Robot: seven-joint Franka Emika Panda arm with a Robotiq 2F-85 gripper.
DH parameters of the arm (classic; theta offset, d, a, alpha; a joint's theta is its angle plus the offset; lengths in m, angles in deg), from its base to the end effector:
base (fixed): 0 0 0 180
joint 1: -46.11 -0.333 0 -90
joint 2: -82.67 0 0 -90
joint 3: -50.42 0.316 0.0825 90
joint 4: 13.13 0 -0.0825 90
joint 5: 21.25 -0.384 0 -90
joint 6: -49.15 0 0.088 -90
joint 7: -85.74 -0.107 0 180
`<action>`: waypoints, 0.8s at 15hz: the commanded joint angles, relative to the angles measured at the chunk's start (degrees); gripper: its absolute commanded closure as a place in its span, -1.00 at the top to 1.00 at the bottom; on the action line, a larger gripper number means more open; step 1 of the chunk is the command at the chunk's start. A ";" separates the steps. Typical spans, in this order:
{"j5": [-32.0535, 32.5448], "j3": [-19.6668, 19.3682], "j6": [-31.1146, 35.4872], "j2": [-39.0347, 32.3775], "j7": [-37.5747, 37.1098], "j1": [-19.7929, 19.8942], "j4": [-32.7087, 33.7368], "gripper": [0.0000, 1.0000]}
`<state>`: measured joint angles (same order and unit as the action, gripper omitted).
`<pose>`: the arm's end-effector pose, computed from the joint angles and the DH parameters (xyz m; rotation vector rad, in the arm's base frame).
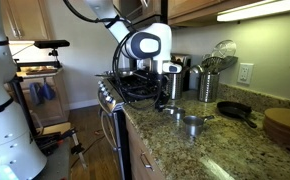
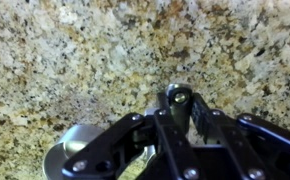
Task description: Separate the three pots.
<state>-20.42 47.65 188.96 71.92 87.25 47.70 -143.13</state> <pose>0.5315 -0.0406 0.2746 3.1235 -0.0591 -0.0268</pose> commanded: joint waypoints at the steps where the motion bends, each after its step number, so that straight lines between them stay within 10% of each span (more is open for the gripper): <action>1: 1.54 -0.56 -1.45 3.78 -3.17 0.03 -4.02 -0.75; 12: -0.15 -0.58 -0.10 1.79 -4.51 0.31 -5.63 -0.73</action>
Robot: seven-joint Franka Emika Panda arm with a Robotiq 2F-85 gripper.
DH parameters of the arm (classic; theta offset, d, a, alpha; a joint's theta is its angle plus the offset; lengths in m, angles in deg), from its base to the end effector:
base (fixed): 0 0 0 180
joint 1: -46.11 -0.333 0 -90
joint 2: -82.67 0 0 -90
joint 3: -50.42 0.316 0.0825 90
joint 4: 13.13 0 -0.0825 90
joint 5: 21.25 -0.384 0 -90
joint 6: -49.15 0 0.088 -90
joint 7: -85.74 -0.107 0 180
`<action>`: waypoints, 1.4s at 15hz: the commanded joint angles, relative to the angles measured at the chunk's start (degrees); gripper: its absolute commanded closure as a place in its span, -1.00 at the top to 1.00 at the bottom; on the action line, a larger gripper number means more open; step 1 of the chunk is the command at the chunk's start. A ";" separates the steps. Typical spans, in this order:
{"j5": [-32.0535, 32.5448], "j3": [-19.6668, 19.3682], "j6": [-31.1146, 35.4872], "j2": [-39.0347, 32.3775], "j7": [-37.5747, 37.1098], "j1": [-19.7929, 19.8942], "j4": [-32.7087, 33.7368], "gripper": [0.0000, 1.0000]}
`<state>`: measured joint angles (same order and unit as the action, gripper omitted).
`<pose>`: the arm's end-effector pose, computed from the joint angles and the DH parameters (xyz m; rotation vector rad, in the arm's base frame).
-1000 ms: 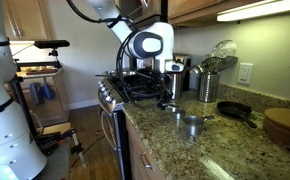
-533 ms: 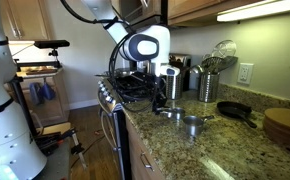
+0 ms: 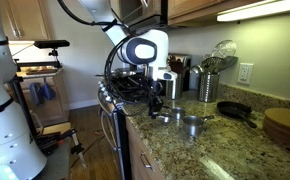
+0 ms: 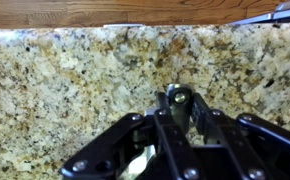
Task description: Separate the three pots.
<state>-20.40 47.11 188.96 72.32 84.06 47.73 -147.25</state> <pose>0.5054 -0.0440 0.2508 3.1176 -0.1609 -0.1275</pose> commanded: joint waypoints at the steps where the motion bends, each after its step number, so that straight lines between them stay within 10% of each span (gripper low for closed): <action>1: -0.29 0.01 -0.12 1.27 -1.31 0.28 -1.50 -0.65; 11: -0.97 0.19 -0.08 0.50 -1.20 0.29 -1.38 -0.33; 13: -1.03 0.21 -0.17 0.49 -1.24 0.27 -1.32 0.18; 21: -1.81 0.41 -0.46 1.92 -2.47 0.12 -1.51 1.00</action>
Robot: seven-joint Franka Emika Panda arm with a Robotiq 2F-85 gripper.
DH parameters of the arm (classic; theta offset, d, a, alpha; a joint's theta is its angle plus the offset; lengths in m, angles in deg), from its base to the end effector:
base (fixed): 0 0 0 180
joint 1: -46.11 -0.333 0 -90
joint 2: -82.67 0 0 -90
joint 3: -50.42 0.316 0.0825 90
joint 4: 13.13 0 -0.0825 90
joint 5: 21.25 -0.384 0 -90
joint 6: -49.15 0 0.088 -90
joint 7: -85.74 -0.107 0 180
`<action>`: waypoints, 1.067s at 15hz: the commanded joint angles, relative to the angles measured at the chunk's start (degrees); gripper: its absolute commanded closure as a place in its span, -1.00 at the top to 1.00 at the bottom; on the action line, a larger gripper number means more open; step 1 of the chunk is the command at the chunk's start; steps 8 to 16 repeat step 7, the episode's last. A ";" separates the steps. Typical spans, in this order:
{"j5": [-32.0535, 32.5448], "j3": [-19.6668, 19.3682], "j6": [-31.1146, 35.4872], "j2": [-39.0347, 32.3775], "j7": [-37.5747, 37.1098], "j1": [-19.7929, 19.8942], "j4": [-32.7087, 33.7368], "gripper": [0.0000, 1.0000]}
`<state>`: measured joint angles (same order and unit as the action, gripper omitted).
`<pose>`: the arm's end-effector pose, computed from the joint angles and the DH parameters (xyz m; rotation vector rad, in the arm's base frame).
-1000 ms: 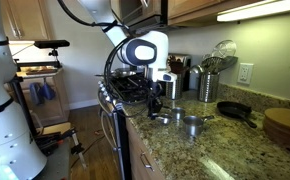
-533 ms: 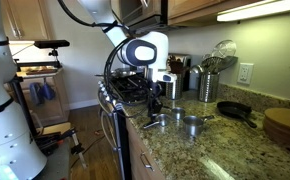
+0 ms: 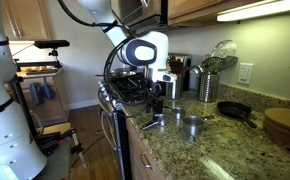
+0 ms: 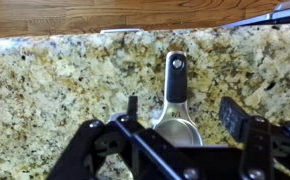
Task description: Separate the three pots.
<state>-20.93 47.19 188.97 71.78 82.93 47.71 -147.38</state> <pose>0.5038 -0.0430 0.2452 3.1193 -0.2005 -0.1452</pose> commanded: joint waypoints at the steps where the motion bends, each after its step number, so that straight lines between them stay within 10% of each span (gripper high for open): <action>1: -0.14 0.21 -0.14 0.10 -0.21 0.19 0.09 1.00; 16: -0.18 0.27 -0.13 -0.22 -0.20 0.16 0.26 1.00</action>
